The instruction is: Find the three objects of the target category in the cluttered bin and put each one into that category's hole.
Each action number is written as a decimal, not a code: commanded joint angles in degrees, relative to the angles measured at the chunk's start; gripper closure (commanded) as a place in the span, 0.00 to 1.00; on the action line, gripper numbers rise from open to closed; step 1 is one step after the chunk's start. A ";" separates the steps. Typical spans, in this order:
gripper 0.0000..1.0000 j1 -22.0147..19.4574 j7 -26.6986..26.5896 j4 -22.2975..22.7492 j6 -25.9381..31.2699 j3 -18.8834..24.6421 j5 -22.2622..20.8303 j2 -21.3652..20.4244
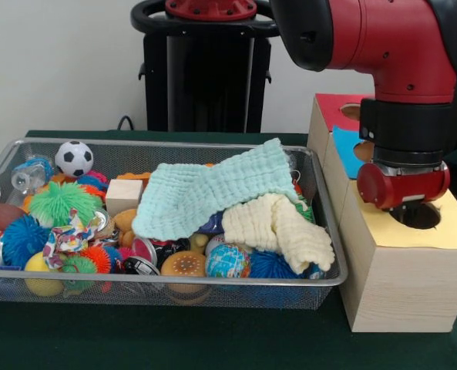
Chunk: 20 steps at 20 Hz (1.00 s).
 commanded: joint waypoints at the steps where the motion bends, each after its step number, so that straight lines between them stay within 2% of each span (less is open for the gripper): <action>1: 1.00 0.56 8.84 -1.97 12.36 -0.22 3.41 0.49; 7: 1.00 0.89 8.88 -2.13 15.17 -0.21 4.06 -0.77; 14: 1.00 0.64 8.95 -2.50 15.86 1.04 5.06 -0.88; 20: 1.00 1.44 7.98 -5.11 18.32 0.69 5.05 -0.86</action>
